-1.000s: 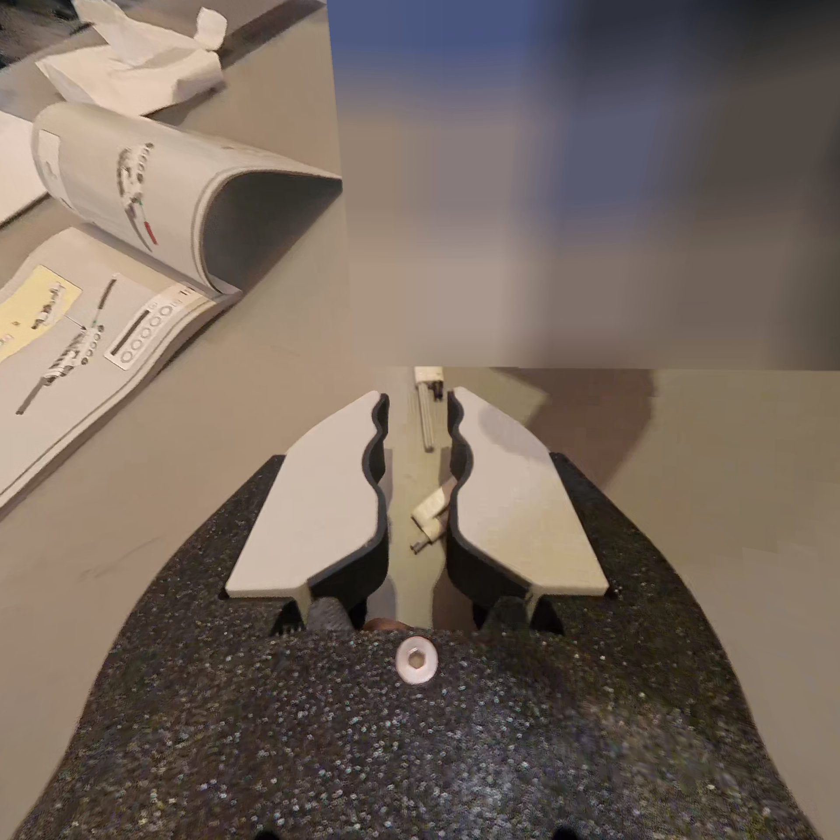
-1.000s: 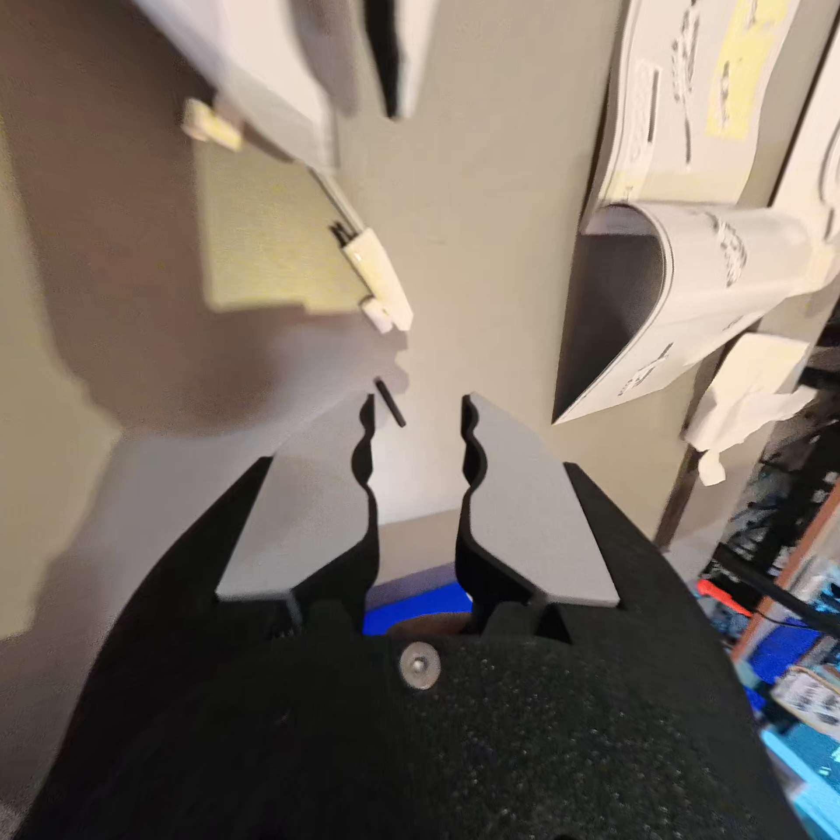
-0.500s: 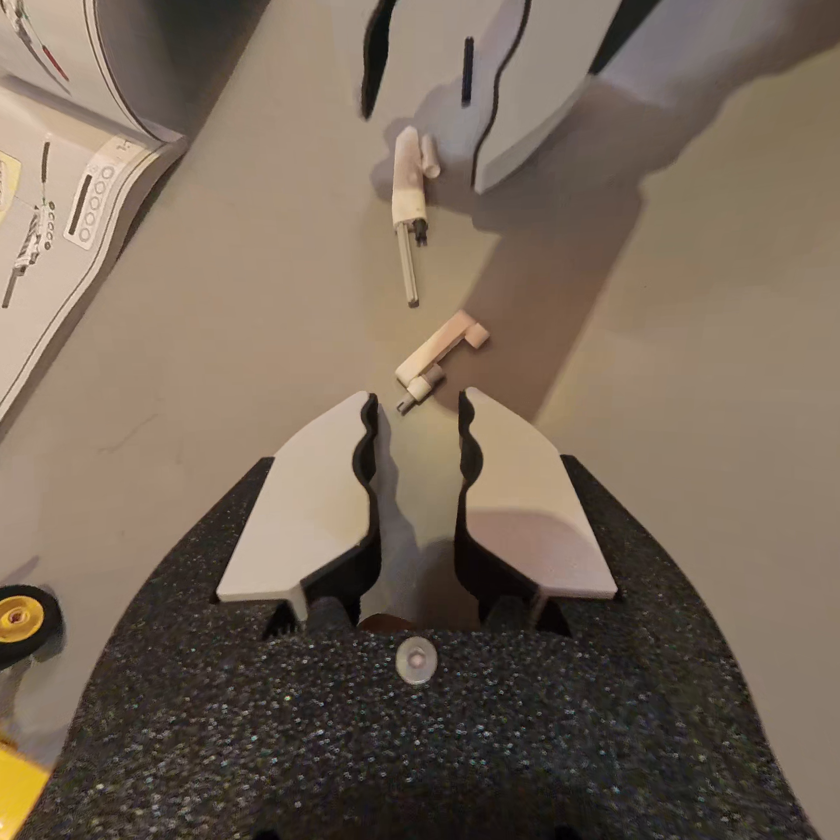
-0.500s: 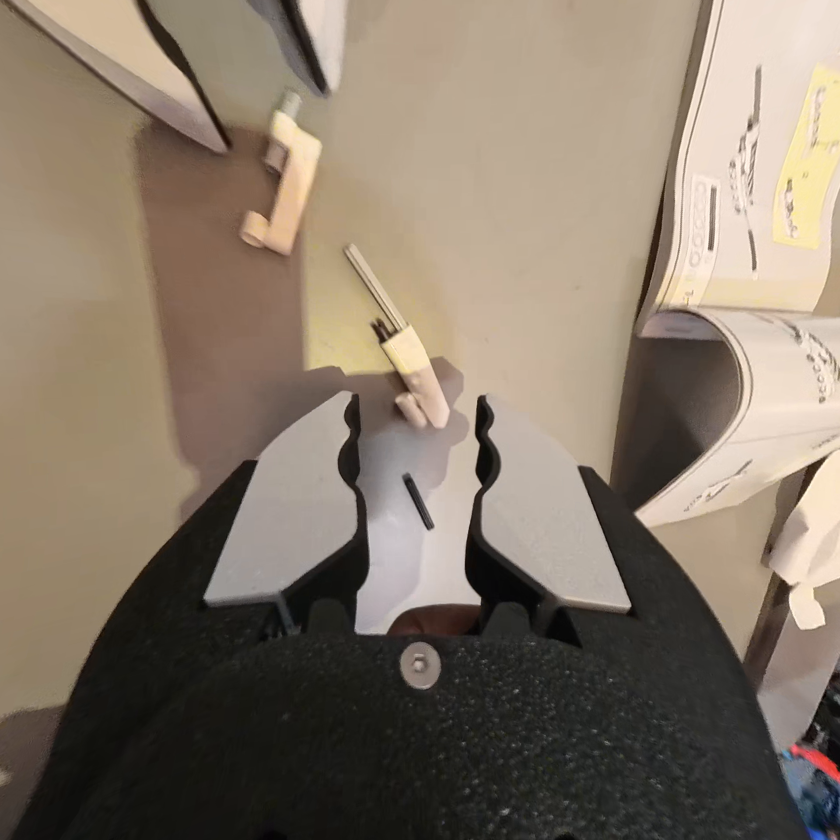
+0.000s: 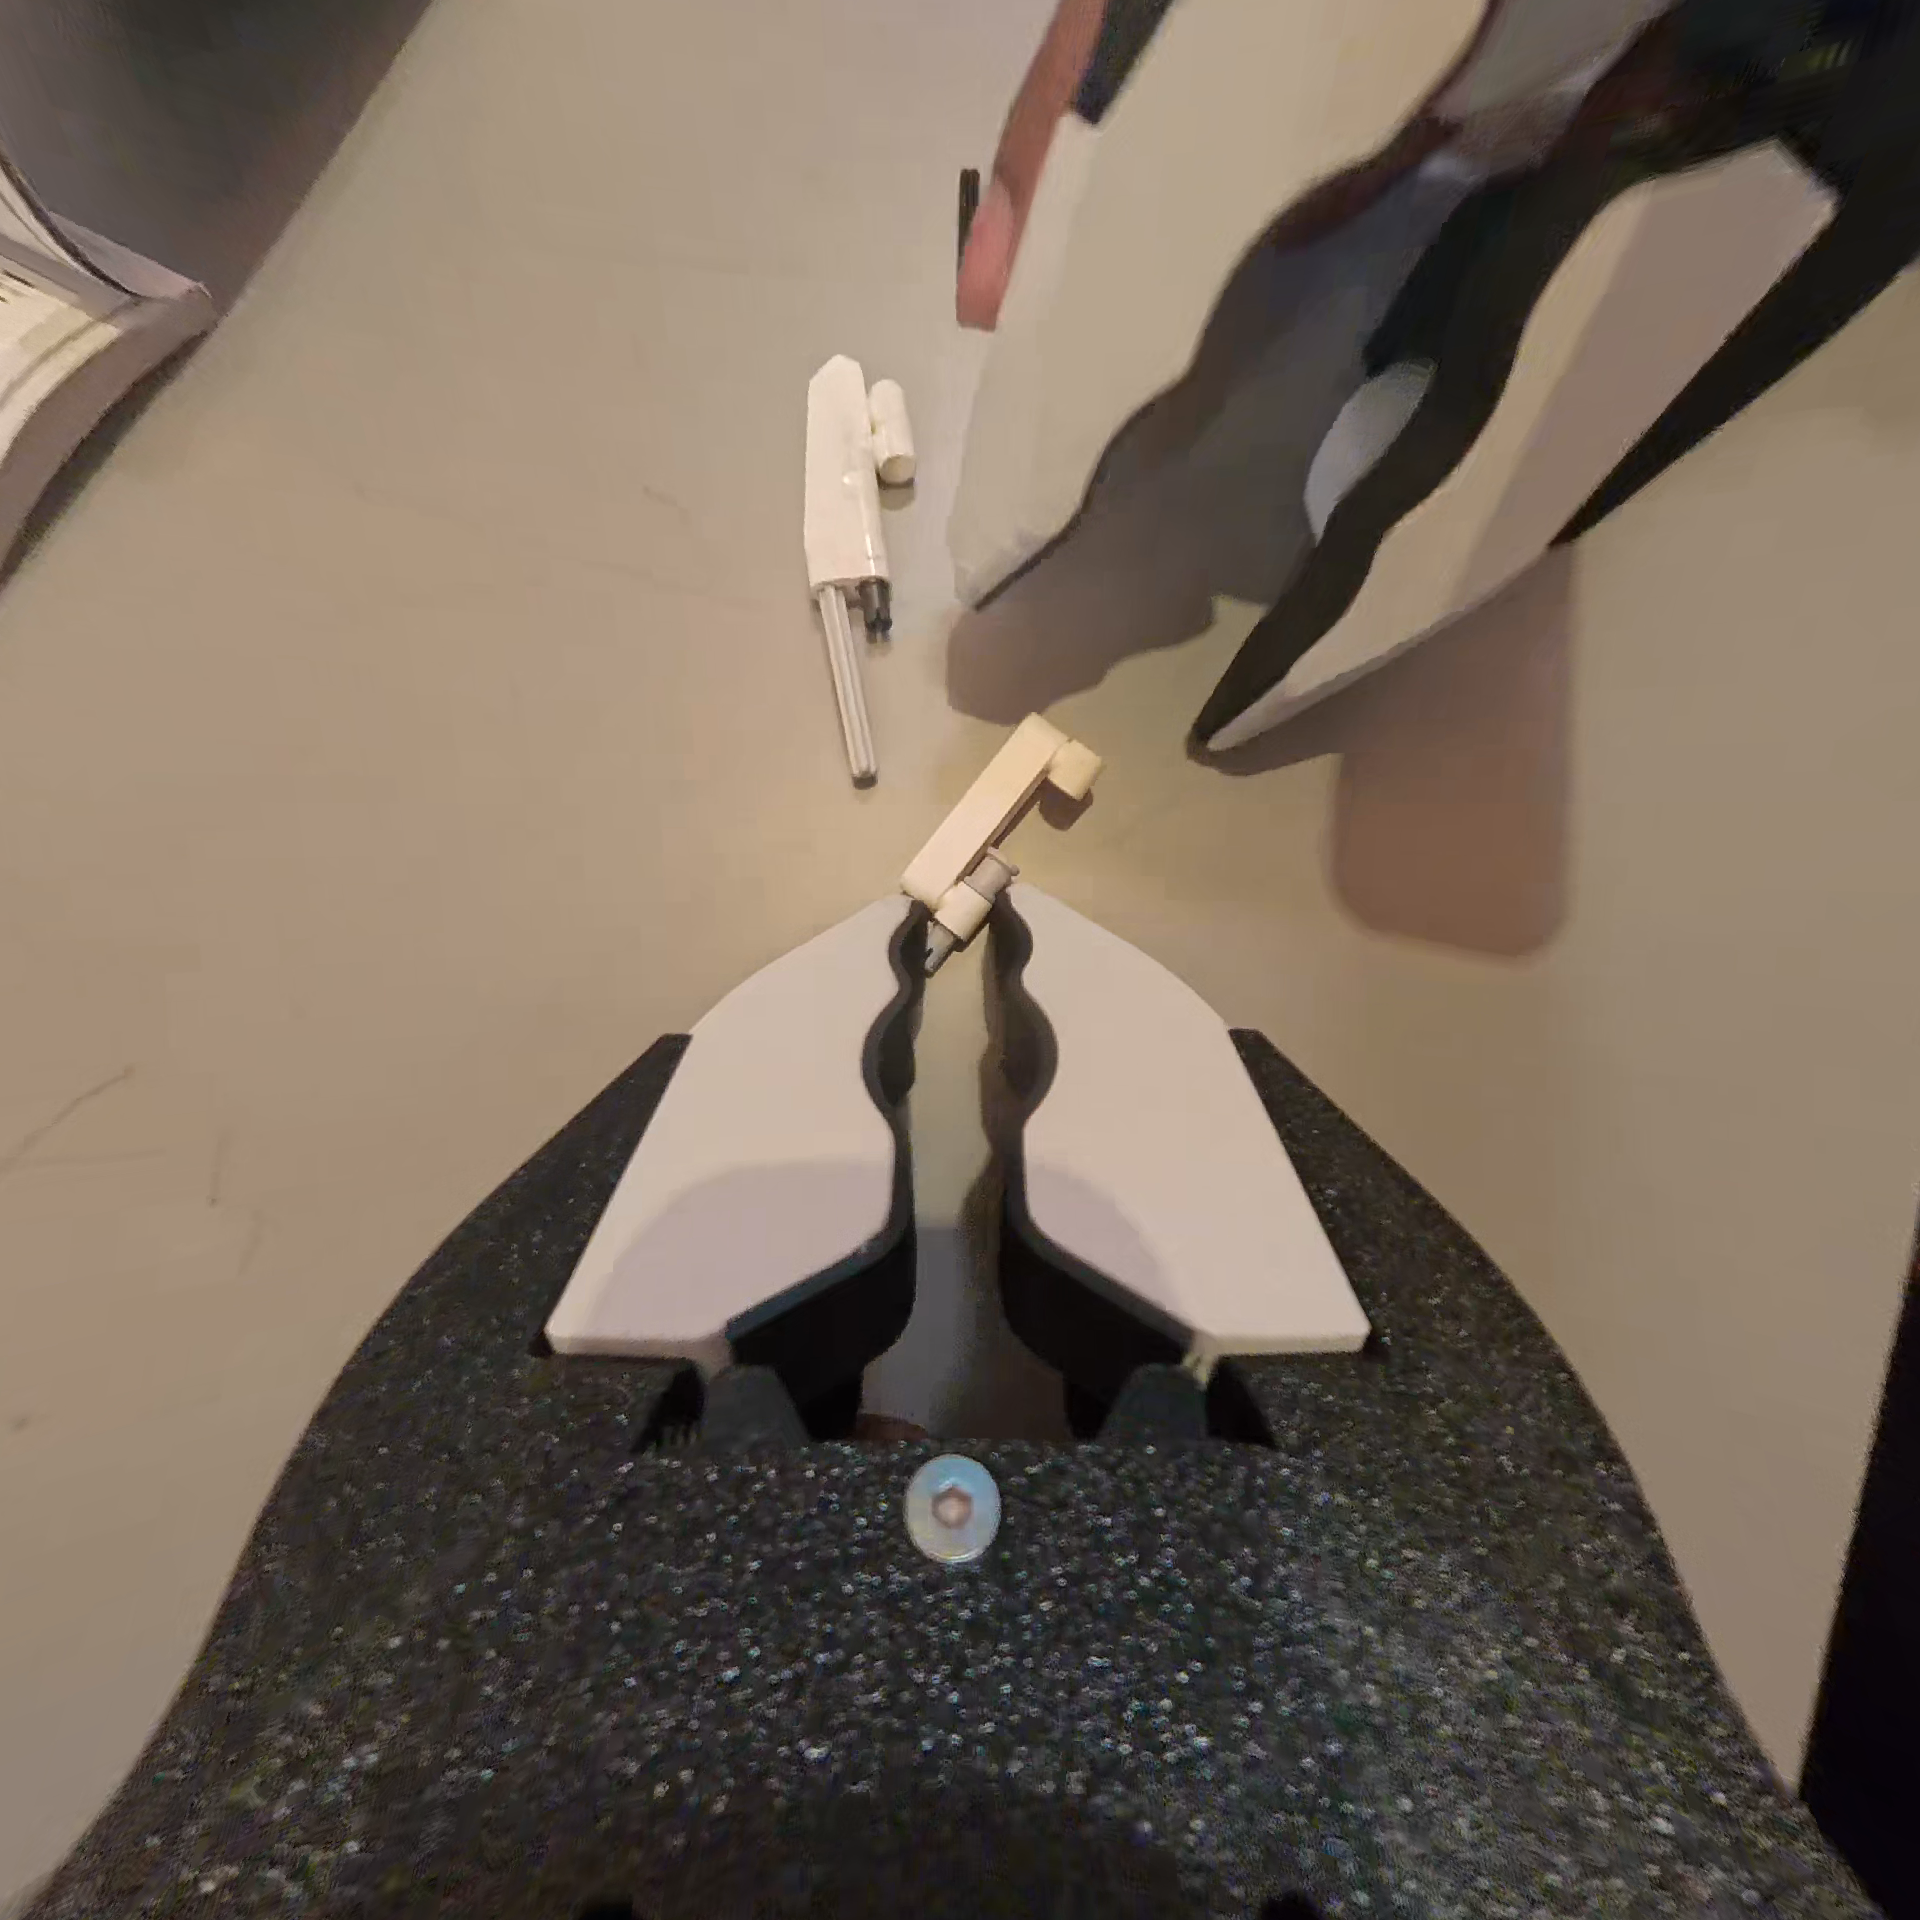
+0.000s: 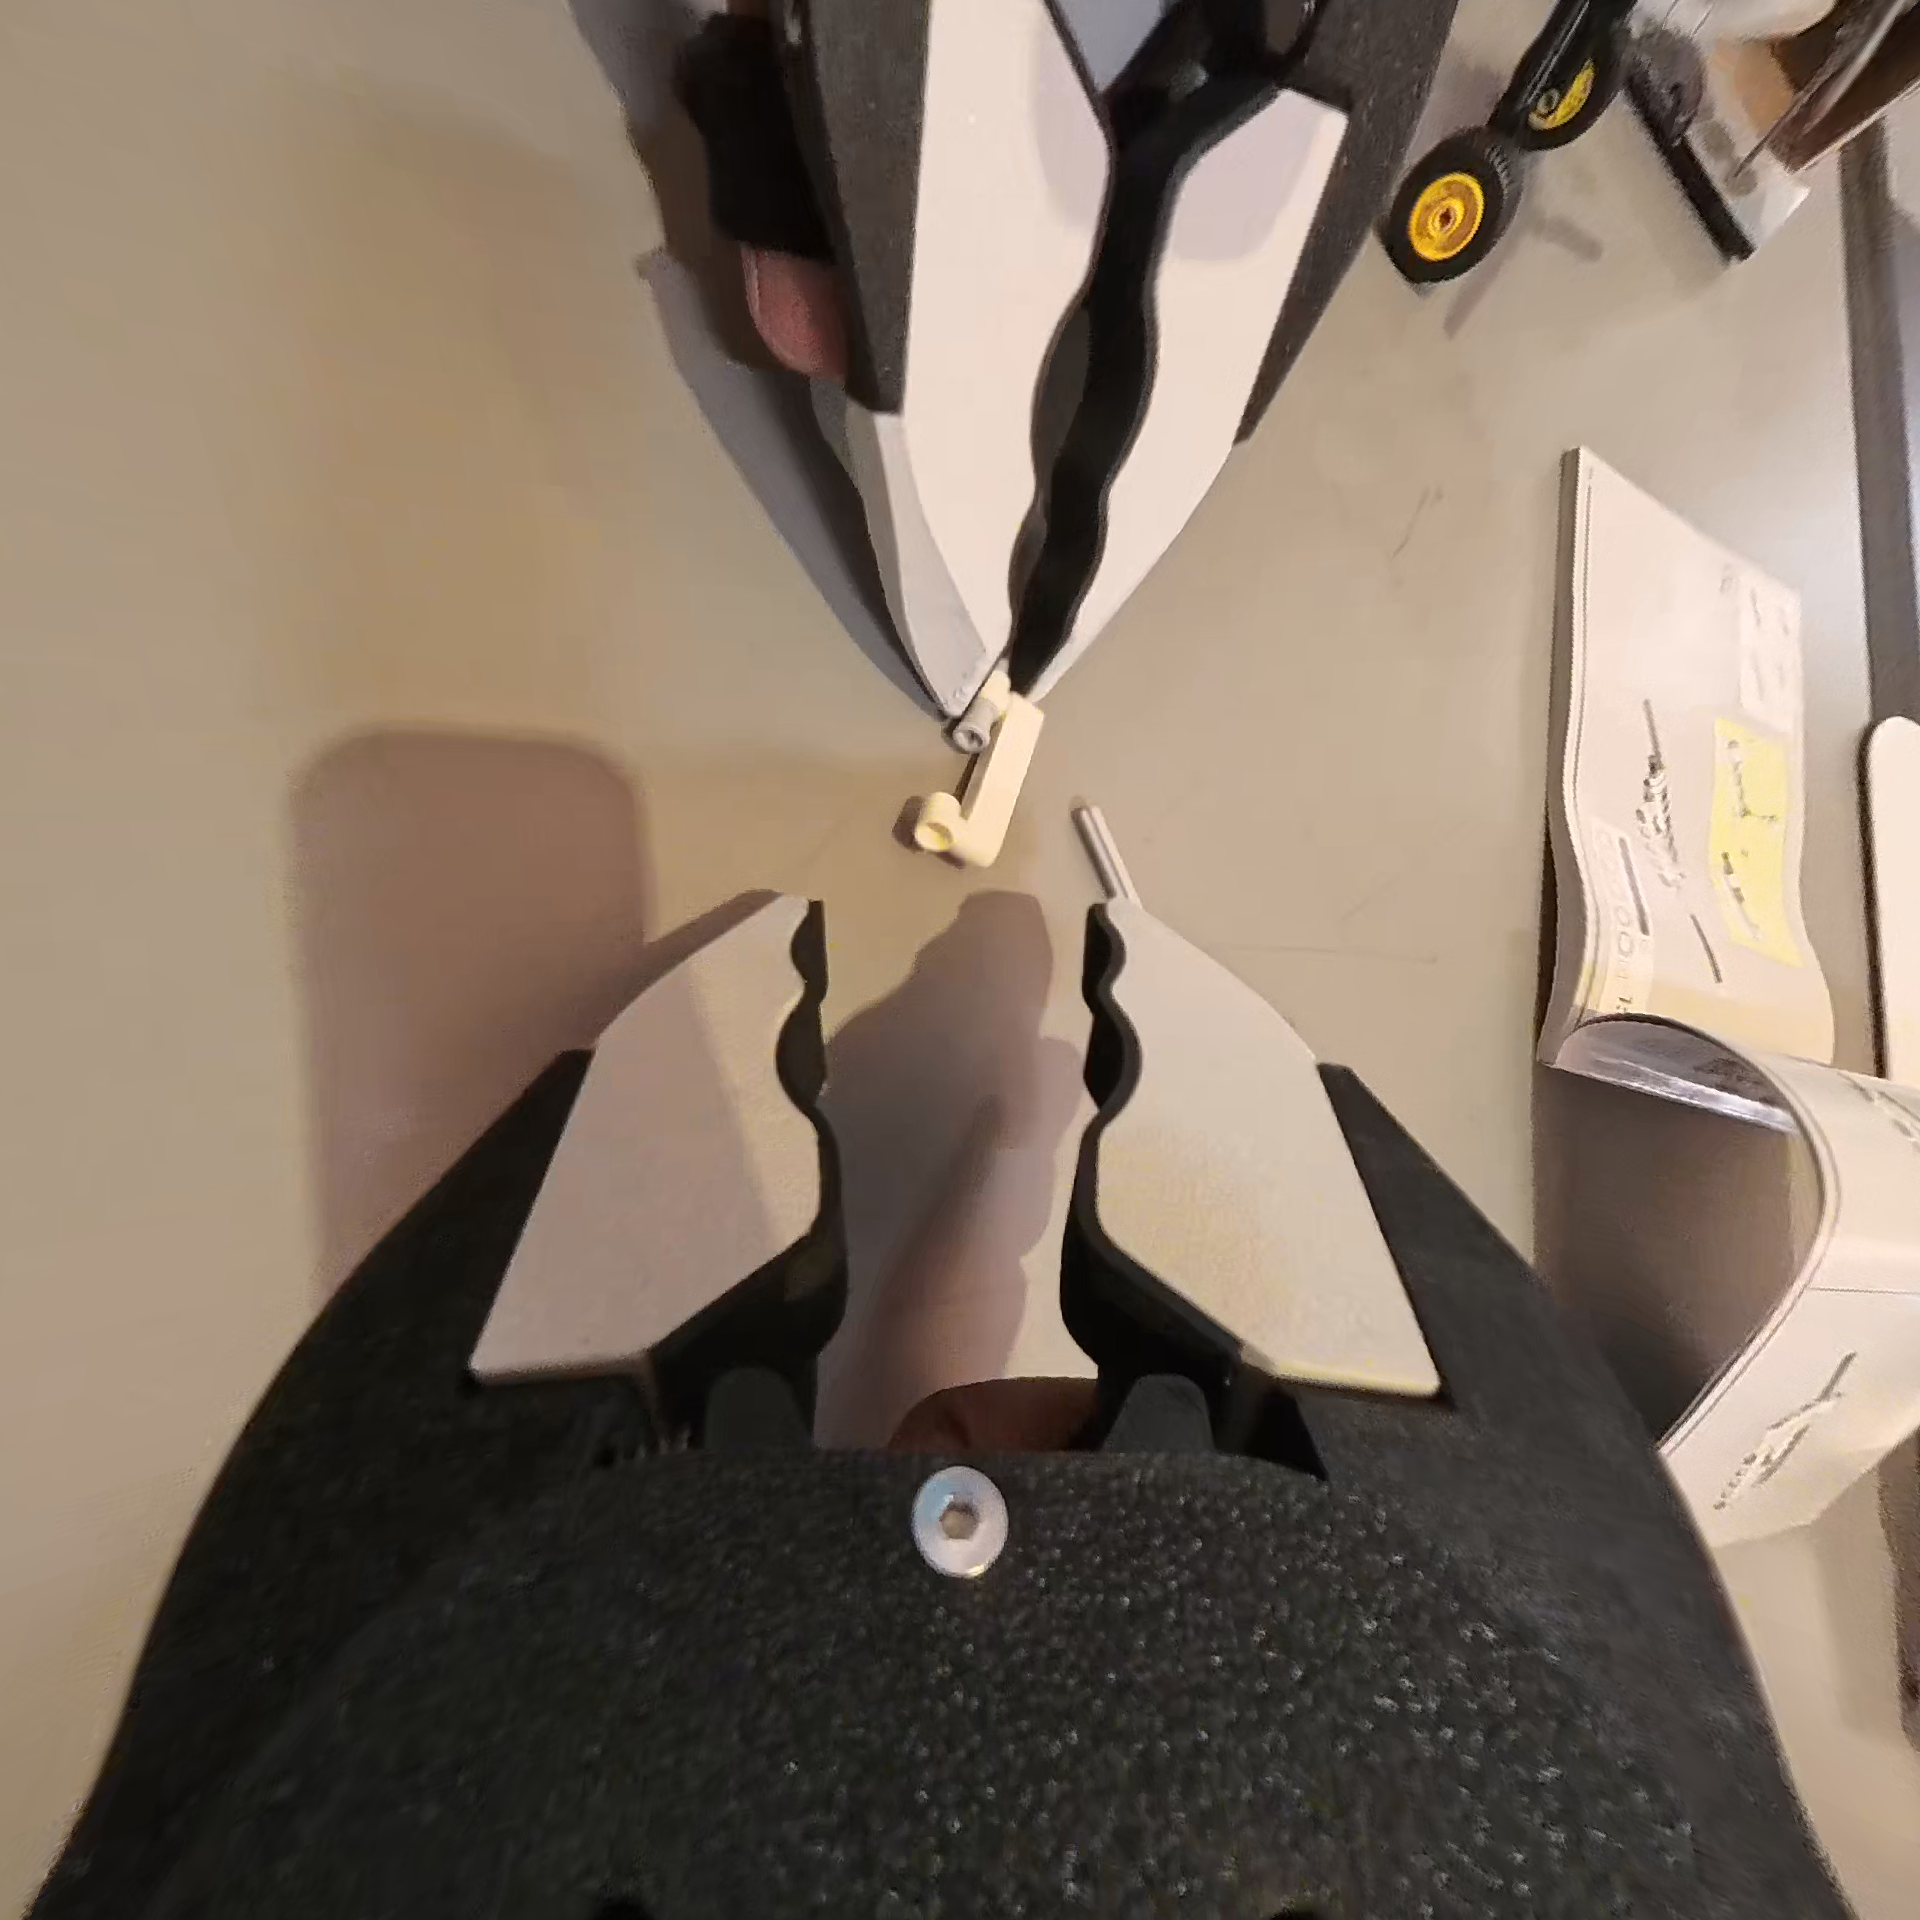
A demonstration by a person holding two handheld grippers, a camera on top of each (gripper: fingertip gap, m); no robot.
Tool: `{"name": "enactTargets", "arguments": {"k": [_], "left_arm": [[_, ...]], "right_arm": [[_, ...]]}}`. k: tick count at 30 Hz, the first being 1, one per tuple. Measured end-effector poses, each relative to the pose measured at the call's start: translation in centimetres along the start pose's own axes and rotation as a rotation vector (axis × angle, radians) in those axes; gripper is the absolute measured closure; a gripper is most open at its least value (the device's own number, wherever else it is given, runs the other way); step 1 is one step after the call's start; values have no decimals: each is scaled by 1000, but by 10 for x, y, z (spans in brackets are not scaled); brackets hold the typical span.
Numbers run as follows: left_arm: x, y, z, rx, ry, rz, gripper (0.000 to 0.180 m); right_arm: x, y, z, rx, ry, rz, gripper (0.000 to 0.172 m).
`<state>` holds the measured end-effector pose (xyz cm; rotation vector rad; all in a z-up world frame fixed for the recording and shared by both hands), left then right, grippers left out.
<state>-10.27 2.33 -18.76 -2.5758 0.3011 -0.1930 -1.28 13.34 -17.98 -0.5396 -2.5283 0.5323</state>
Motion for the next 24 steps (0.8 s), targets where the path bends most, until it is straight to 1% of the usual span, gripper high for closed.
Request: {"name": "enactTargets", "arguments": {"k": [3,6,10,11,14,17,20,24], "left_arm": [[1,-5,3,5,79,-87,168],[2,-11,6,5,158,-138,168],[4,-18,10,7,250,-163,168],[4,-19,11,9,247,-156,168],[6,-23,11,38,198,-77,169],[8,-27,11,82,93,54,166],[9,-31,15,79,14,173,166],[9,-35,18,65,-38,266,164]], "right_arm": [[-6,1,1,46,51,-43,125],[-8,1,0,69,122,-92,131],[-8,5,1,38,136,-96,149],[-8,6,1,34,123,-87,156],[-5,13,-1,16,49,23,156],[3,23,-3,20,-87,218,157],[14,31,-2,47,-203,419,157],[21,37,-4,74,-299,540,157]]}}
Point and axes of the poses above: each gripper's, where its closed fingertips meet, z out along the fingers, y out of its underside, x = y × z across the jaws, the point moved 8 cm from there along -z, back along the fingers, and after that the axes turned 10 degrees about -x, right-handed, at the moved point
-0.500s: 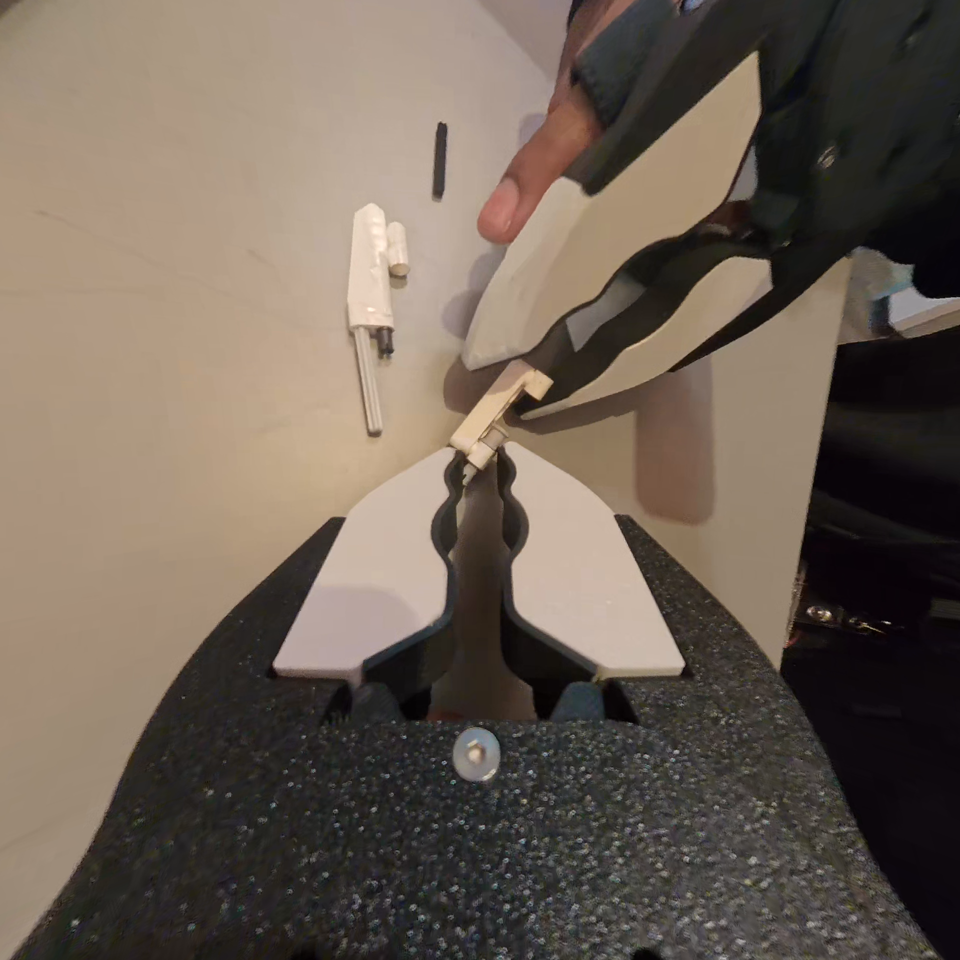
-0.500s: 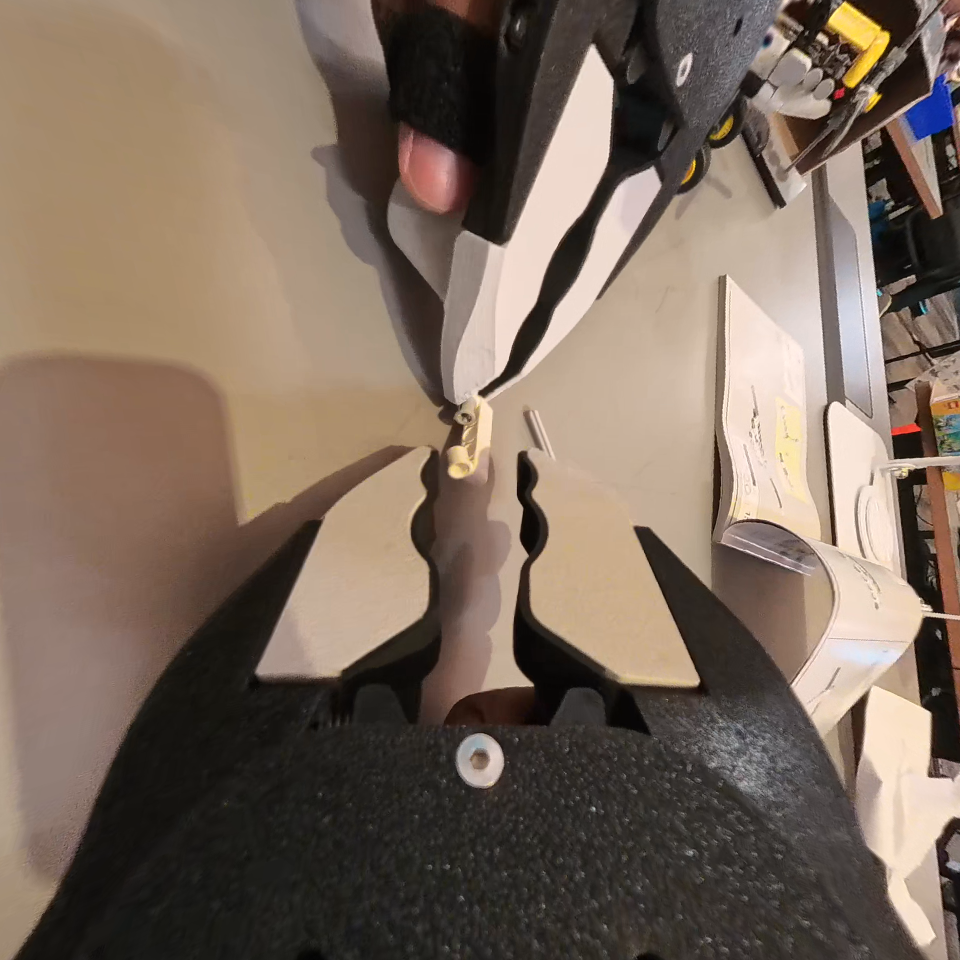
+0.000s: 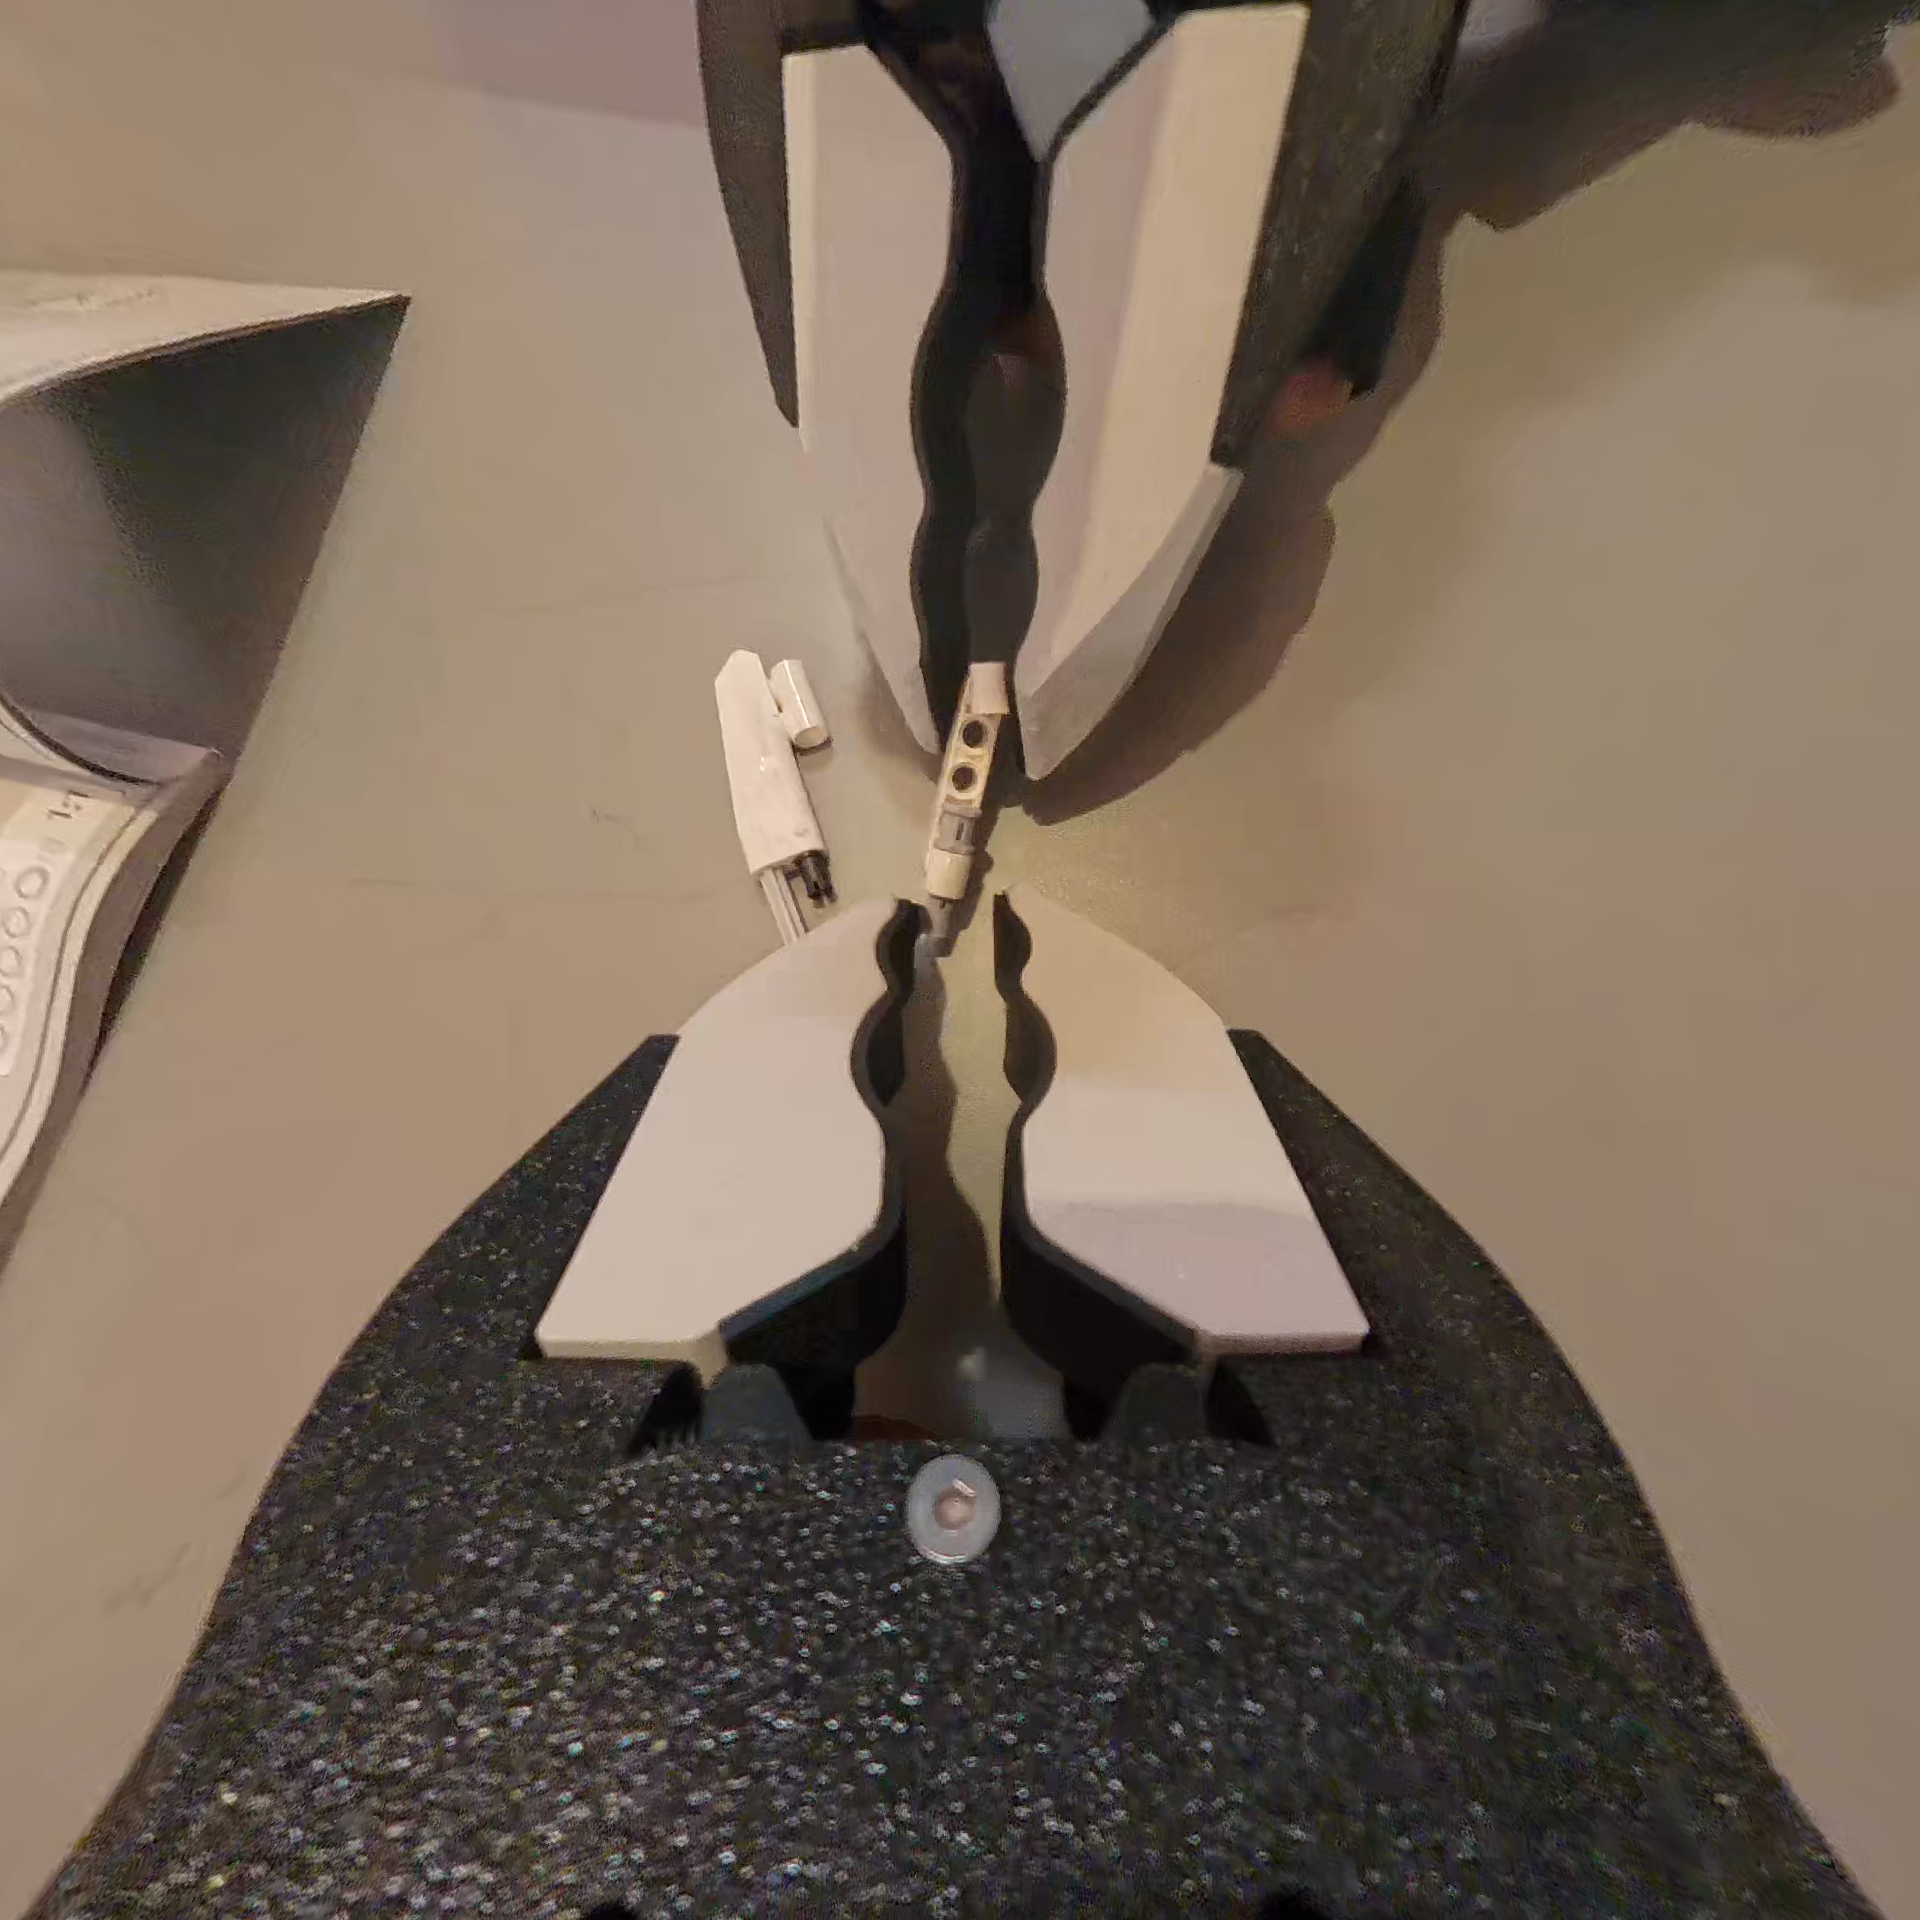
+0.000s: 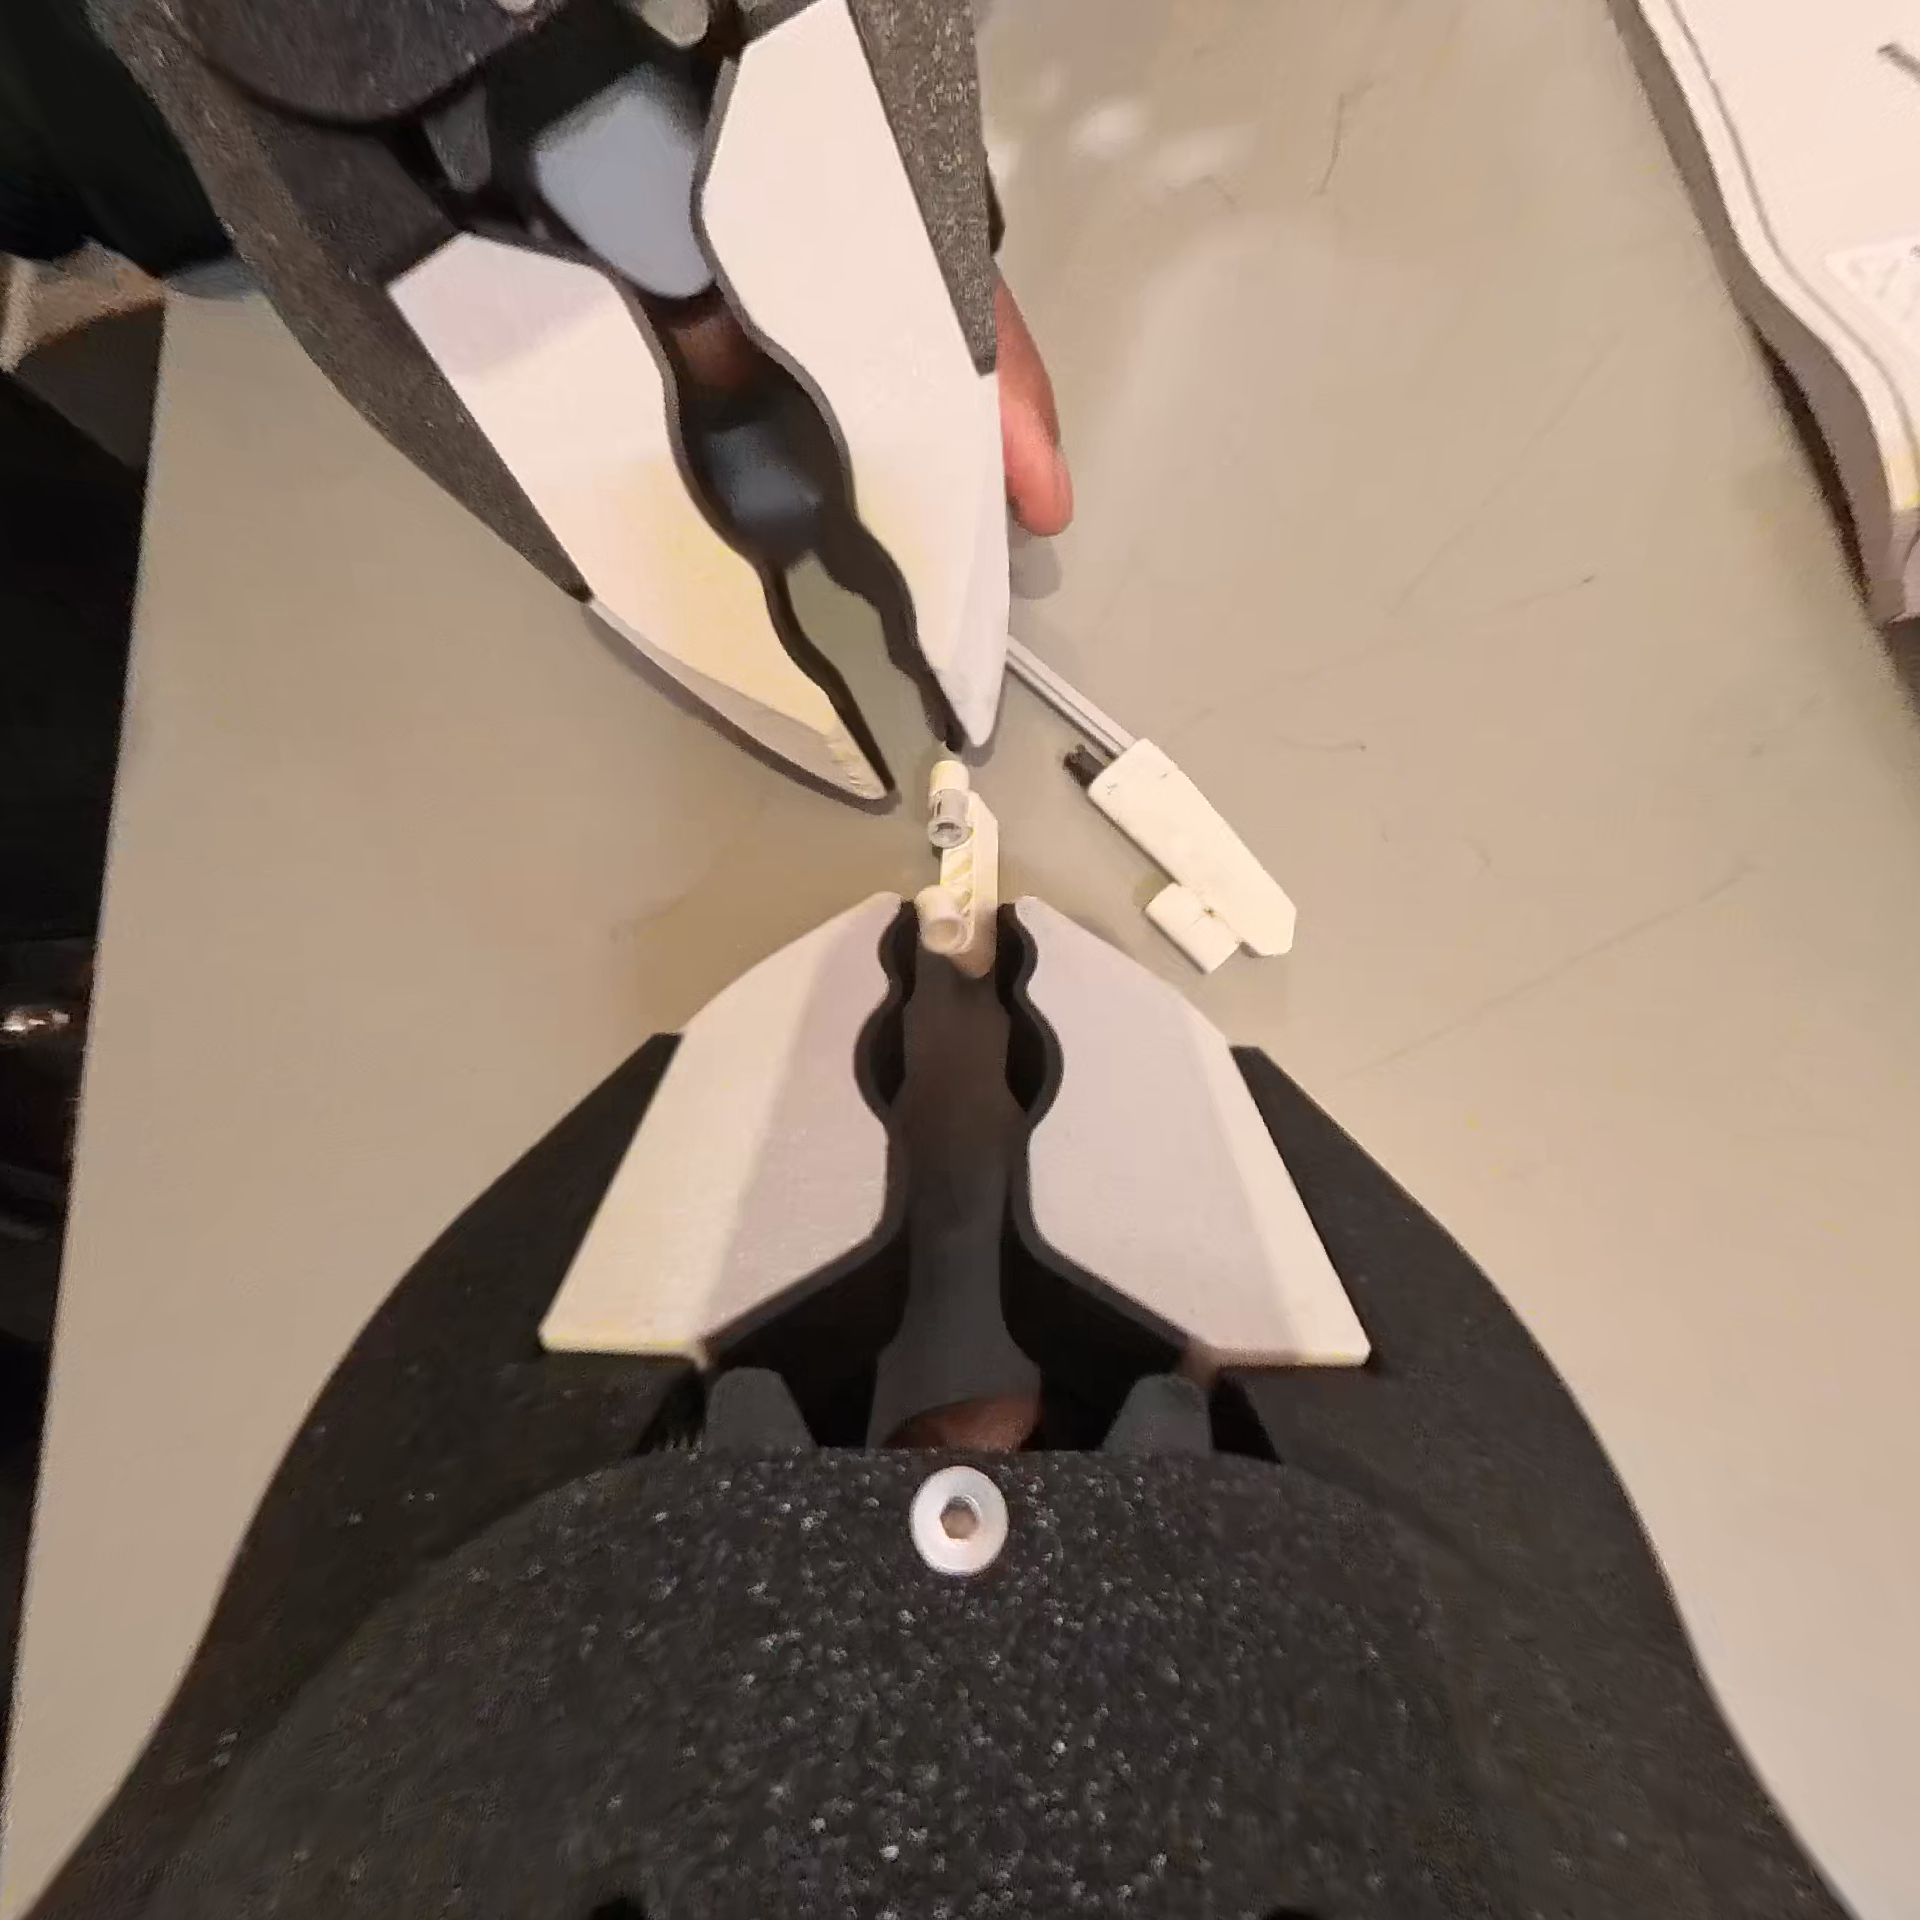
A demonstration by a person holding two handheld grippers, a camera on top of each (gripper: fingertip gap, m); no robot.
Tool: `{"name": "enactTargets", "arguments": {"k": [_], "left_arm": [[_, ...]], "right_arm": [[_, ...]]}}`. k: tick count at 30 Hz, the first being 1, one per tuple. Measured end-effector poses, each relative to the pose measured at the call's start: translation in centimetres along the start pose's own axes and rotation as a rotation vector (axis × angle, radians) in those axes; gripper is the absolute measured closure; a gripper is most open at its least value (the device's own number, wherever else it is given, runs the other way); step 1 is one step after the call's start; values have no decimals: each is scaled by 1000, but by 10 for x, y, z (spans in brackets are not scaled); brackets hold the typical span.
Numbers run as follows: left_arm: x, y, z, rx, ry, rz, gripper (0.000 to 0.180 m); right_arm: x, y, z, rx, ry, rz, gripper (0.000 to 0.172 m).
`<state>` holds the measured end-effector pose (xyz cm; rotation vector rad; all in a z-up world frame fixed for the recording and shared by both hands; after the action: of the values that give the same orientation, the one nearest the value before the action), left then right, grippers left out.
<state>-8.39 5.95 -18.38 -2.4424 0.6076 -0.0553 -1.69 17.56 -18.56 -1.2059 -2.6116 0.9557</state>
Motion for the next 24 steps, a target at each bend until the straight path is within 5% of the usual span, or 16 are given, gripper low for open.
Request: {"name": "enactTargets", "arguments": {"k": [8,17,24], "left_arm": [[3,-6,7,-1,-61,132,168],[-7,-5,7,-11,103,-50,173],[-5,-3,6,-3,138,-33,173]], "right_arm": [[4,2,-1,6,-136,118,158],[1,2,-8,95,-55,53,149],[-3,-1,-10,143,-10,-33,148]]}}
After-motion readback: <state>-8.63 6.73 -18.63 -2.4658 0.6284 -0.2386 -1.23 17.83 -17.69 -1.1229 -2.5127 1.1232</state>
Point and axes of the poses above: each gripper's, where its closed fingertips meet, z out along the fingers, y out of its underside, x = y × z across the jaws, the point moved 8 cm from there along -z, back along the fingers, and after that the axes turned 10 degrees about -x, right-handed, at the moved point
